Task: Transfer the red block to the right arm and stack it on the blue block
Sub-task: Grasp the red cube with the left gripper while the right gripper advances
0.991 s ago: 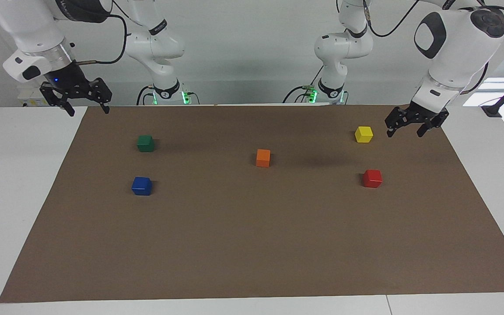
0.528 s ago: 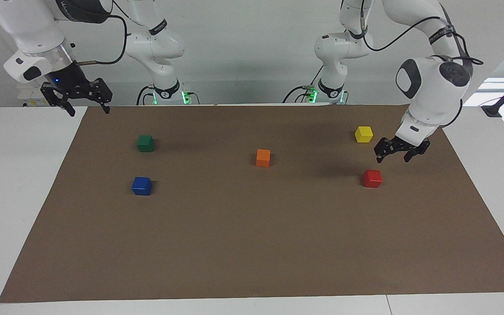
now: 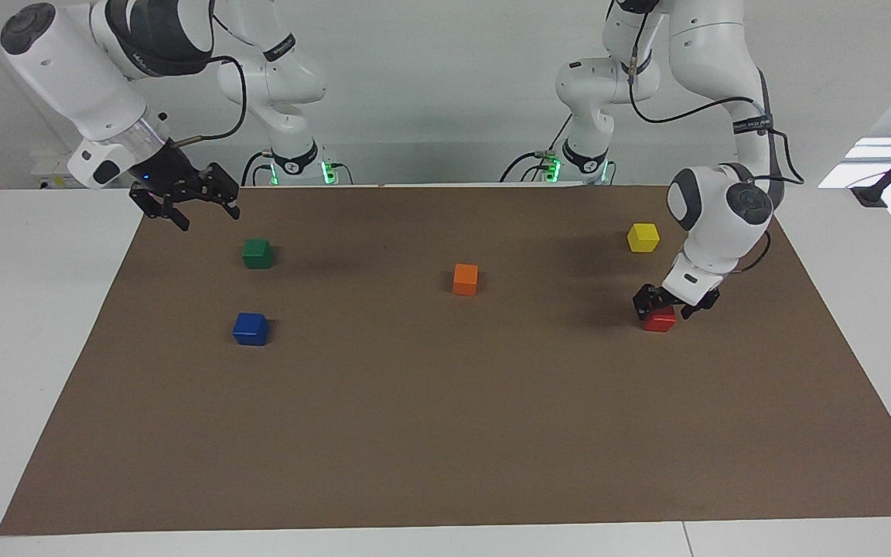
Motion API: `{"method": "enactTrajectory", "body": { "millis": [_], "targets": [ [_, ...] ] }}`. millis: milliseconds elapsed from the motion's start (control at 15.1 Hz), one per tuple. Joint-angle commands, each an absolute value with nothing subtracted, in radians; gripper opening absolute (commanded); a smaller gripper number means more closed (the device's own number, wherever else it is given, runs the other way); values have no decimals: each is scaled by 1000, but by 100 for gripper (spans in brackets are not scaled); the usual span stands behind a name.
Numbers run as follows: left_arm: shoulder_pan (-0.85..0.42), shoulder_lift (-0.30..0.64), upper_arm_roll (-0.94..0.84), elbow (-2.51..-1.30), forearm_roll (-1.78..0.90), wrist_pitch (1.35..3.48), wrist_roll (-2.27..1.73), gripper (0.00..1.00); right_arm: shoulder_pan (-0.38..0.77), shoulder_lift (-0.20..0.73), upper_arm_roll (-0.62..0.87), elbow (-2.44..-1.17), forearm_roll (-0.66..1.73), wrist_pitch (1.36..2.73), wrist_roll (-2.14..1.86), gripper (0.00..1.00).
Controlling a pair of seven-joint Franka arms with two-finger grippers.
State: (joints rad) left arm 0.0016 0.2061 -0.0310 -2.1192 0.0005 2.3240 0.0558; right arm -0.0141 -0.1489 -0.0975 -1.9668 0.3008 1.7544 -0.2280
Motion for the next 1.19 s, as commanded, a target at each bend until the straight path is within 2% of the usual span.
{"method": "enactTrajectory", "body": {
  "millis": [0, 66, 132, 330, 528, 660, 726, 925, 1123],
  "targets": [
    [-15, 204, -11, -2126, 20, 2321, 52, 55, -72, -138, -86, -2060, 499, 1815, -365, 100],
    [-15, 203, -9, -2122, 20, 2286, 51, 5, -87, -108, -86, -2068, 591, 1809, -429, 100],
    [-17, 201, -2, -2114, 20, 2258, 51, 0, -104, -82, -87, -2069, 683, 1804, -493, 100],
    [-20, 187, 5, -2071, 17, 2156, 28, 0, -110, -43, -86, -2106, 903, 1772, -598, 100],
    [-26, 178, -18, -1846, -36, 1833, -307, 0, -110, 0, -86, -2129, 1081, 1683, -716, 100],
    [-35, 176, -41, -1653, -133, 1604, -479, 0, -109, 14, -86, -2132, 1155, 1608, -753, 100],
    [-35, 164, -41, -1594, -203, 1512, -585, 0, -106, 18, -86, -2138, 1202, 1571, -768, 100],
    [-40, 40, -72, -1610, -320, 1425, -747, 0, -97, 69, -84, -2166, 1342, 1458, -836, 100],
    [-66, -11, -93, -1621, -449, 1391, -1046, 0, -83, 195, -83, -2171, 1433, 1347, -986, 100]
  ]
}}
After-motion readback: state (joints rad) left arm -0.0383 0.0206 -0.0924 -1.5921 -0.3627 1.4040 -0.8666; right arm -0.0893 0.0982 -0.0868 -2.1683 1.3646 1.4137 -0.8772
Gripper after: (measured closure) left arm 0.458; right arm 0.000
